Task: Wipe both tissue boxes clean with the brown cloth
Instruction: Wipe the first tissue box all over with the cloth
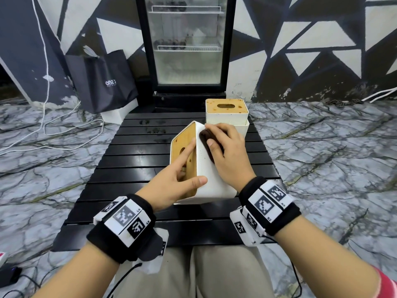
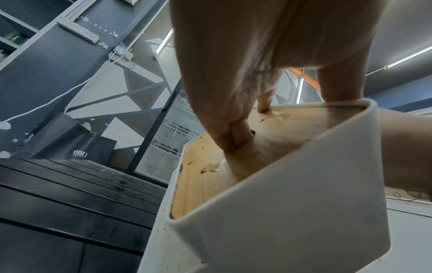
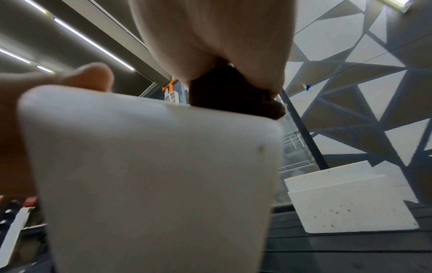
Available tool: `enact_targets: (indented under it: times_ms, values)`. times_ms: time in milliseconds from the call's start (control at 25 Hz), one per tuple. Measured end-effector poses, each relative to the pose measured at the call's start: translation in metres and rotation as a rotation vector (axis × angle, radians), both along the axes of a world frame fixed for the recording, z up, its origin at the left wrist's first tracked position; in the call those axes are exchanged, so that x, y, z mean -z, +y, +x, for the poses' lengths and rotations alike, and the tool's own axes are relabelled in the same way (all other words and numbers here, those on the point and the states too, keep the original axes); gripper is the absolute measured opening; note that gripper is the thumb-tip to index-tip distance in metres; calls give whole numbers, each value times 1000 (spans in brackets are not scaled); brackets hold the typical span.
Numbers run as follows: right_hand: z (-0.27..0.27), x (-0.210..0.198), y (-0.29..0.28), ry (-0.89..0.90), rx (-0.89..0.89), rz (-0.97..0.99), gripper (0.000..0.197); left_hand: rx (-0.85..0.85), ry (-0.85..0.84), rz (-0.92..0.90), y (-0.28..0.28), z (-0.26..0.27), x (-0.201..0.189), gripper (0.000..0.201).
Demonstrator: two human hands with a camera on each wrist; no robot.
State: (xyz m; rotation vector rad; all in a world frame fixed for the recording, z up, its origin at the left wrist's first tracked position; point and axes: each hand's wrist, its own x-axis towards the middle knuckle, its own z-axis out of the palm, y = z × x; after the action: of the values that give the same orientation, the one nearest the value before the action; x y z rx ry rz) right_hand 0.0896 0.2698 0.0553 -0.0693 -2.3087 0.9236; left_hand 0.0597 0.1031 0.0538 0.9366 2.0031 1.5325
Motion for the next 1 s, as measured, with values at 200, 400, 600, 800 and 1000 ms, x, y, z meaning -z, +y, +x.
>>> enact_targets:
  times_ms: [200,400,600,800,1000]
  values:
    - [10,-1,-1,-19,-49,12,36,-17,1,-6,0,-1,0,79]
    - [-9,-15,5,-54,-10,-27,35,16,25,-25,4,-2,0,85]
    - [2,-3,-4,39,12,-41,39,-2,27,-34,6,-3,-3,78]
    - [21,13,-14,41,14,-36,39,-23,22,-30,8,-6,-4,80]
    - [39,30,-19,38,-30,-36,42,-24,9,-23,6,-8,-4,82]
